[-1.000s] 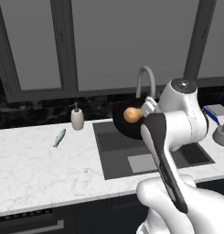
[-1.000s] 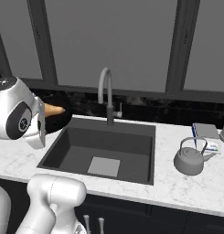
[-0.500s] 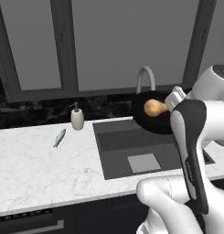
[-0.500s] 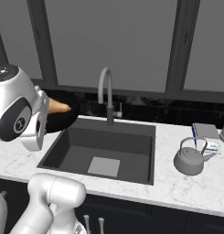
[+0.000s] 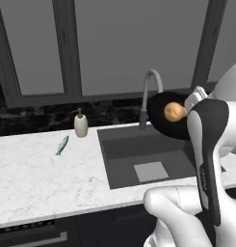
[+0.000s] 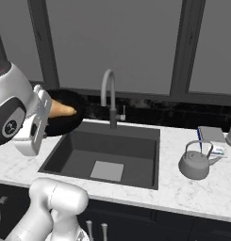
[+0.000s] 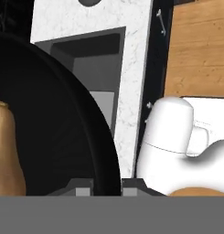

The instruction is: Pick the squash from the sink and place it in the bowl. Then pick the bowl and place it in the microwave. Then close the microwave door and press the start button.

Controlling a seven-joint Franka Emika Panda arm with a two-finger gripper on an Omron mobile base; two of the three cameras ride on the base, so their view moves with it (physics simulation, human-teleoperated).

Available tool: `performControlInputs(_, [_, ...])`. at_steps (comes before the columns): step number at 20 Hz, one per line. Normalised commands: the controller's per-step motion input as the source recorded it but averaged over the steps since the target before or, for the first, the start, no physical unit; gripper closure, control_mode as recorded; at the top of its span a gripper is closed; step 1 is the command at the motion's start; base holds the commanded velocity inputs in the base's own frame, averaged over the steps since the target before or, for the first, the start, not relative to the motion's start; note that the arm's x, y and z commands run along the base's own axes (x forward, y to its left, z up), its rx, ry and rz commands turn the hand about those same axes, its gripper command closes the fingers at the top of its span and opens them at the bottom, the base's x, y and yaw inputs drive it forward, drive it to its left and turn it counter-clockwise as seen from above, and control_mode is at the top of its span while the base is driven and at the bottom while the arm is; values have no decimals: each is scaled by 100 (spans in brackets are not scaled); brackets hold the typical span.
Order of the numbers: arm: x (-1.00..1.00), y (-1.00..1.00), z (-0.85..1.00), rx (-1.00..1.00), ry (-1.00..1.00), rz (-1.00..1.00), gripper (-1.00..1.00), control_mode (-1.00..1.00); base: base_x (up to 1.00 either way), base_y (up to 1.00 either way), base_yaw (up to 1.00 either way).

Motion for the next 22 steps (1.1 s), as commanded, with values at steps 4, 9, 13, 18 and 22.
performControlInputs(4, [0,0,0,0,0,0,100,100,-54,5,1])
performControlInputs(9, [0,0,0,0,0,0,100,100,-64,89,31])
performControlInputs(13, [0,0,0,0,0,0,100,100,-3,100,58])
performControlInputs(18, [0,0,0,0,0,0,100,100,-1,100,69])
performControlInputs(22, [0,0,0,0,0,0,100,100,0,100,73])
